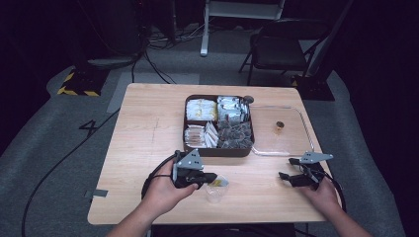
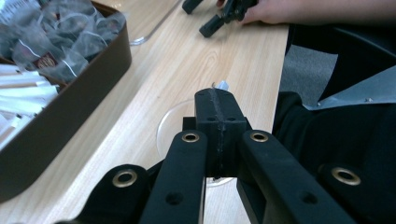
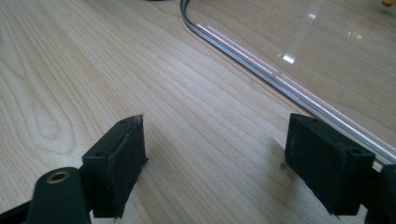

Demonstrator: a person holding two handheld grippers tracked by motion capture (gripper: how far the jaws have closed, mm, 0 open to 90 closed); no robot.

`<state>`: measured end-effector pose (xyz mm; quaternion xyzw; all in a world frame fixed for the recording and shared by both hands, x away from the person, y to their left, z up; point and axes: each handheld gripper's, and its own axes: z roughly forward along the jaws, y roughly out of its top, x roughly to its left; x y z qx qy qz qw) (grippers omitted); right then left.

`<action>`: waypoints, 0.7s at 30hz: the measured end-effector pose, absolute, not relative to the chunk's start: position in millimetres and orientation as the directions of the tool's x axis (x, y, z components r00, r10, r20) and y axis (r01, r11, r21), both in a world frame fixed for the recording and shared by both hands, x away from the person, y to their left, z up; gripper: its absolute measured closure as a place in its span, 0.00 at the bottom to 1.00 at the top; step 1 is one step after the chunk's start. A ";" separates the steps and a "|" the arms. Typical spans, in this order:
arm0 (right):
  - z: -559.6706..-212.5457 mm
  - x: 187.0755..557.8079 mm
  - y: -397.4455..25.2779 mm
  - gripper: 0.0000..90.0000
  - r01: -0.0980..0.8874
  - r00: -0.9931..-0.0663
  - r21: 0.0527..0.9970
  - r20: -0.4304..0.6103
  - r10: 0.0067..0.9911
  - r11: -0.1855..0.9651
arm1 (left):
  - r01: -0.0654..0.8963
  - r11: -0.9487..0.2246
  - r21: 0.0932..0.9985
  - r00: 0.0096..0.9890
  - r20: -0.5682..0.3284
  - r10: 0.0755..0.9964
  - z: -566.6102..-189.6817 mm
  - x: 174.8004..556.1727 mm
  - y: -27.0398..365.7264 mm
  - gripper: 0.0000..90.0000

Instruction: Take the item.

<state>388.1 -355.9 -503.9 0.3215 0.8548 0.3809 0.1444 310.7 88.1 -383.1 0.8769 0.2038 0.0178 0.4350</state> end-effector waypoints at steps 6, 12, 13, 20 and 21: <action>-503.9 388.1 -355.9 0.23 0.440 -0.752 0.744 -0.002 0.660 0.503 | 0.349 -0.560 0.751 0.919 -0.156 0.363 -387.8 310.5 86.5 1.00; -503.9 388.1 -355.9 0.23 0.440 -0.751 0.744 -0.002 0.660 0.503 | 0.366 -0.536 0.761 0.915 -0.190 0.355 -392.0 314.3 86.4 0.78; -503.9 388.1 -355.9 0.23 0.440 -0.751 0.744 -0.002 0.660 0.503 | 0.367 -0.531 0.763 0.915 -0.193 0.355 -392.1 314.9 86.3 0.78; -503.9 388.1 -355.9 0.23 0.440 -0.752 0.744 -0.002 0.660 0.503 | 0.362 -0.500 0.787 0.905 -0.167 0.392 -394.5 323.8 88.1 0.63; -503.9 388.1 -355.9 0.23 0.439 -0.752 0.744 -0.002 0.660 0.503 | 0.361 -0.486 0.796 0.897 -0.153 0.416 -395.2 328.7 91.3 0.59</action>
